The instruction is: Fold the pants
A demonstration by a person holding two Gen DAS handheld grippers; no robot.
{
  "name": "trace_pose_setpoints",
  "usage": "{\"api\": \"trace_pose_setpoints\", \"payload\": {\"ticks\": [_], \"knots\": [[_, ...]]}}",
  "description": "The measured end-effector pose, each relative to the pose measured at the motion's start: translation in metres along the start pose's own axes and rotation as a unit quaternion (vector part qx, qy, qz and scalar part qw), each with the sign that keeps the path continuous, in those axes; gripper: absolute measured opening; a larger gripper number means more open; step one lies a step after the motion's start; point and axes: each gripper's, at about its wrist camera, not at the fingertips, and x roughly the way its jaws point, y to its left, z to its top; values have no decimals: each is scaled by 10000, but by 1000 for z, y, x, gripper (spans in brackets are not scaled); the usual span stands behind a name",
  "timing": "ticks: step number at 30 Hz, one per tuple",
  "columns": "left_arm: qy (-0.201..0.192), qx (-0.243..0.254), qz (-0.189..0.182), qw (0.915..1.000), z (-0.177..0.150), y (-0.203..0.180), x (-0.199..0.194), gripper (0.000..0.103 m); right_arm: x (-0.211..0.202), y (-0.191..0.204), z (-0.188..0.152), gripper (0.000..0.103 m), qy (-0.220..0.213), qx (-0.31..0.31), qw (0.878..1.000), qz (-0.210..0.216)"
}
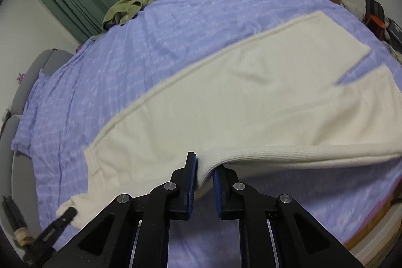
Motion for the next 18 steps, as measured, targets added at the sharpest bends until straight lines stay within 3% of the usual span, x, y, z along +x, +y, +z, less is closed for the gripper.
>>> {"api": "trace_pose_setpoints", "payload": {"ticks": [8, 11, 18], "knots": [[-221, -305, 370, 9986, 69, -12, 43, 9, 45, 29, 68, 14, -22, -384, 9992, 132], [-84, -379, 481, 9981, 91, -12, 72, 9, 81, 50, 94, 14, 87, -729, 9972, 119], [242, -227, 894, 9954, 121, -19, 140, 10, 161, 56, 121, 14, 688, -1037, 9922, 14]]}}
